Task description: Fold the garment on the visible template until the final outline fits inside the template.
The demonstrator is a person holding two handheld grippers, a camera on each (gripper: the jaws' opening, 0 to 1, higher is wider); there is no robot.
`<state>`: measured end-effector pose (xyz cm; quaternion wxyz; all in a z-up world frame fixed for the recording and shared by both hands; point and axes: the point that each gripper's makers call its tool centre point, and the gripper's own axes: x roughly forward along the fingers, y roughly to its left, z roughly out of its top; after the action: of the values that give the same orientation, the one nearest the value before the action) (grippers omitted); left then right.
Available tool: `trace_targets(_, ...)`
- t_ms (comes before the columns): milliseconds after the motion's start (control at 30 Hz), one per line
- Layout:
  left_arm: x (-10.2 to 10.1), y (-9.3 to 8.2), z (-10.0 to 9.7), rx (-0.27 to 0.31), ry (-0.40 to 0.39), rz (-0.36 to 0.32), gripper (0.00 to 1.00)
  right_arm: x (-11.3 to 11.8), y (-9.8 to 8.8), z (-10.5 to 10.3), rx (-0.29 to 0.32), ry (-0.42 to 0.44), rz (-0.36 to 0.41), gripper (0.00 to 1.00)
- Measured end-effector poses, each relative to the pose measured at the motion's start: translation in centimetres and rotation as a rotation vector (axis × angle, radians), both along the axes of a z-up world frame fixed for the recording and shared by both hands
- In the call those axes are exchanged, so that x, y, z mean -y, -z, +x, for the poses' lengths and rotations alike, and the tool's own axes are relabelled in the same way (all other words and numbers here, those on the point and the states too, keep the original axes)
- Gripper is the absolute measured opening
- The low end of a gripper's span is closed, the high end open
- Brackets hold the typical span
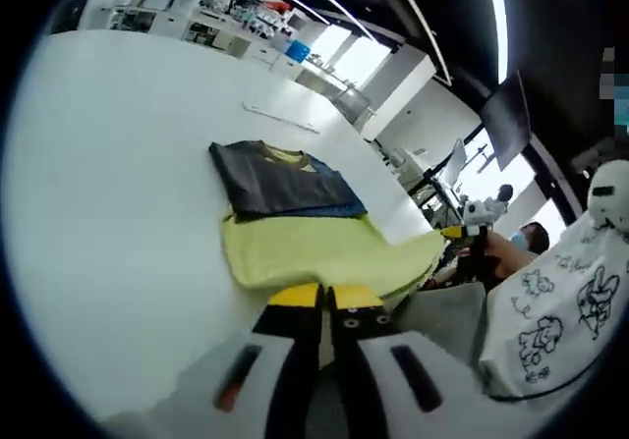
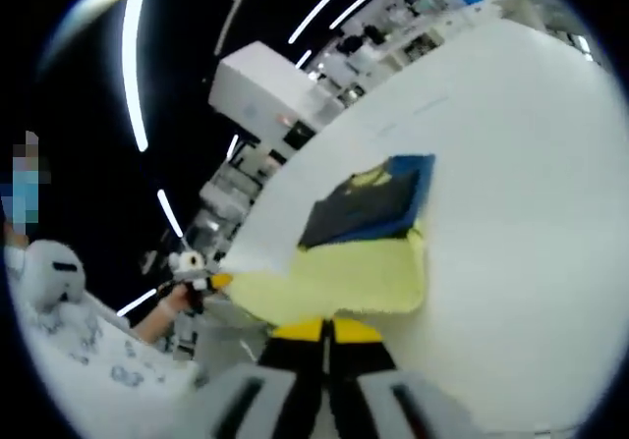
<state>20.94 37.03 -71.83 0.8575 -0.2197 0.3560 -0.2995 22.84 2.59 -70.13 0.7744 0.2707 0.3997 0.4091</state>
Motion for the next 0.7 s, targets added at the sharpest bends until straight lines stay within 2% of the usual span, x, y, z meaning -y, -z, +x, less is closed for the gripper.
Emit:
trace_targets(100,-0.8,-0.5,2.2,0.023,-0.014,-0.008,0.00,-0.4,-1.0,1.8,0.022,0.008,0.028,0.00)
trace_targets(267,-1.6,-1.5,5.6,0.058,-0.052,-0.037,0.00,-0.8,-1.7,4.7,0.053,0.018,0.034,0.00)
trace_targets(333,-1.8,-1.6,7.1,0.081,-0.050,-0.012,0.00,-0.8,-1.8,6.2,0.068,0.028,0.027,0.00)
trace_targets(700,-2.0,-1.5,14.0,0.126,-0.065,0.010,0.00,0.3,-0.1,14.0,0.101,0.080,-0.032,0.00)
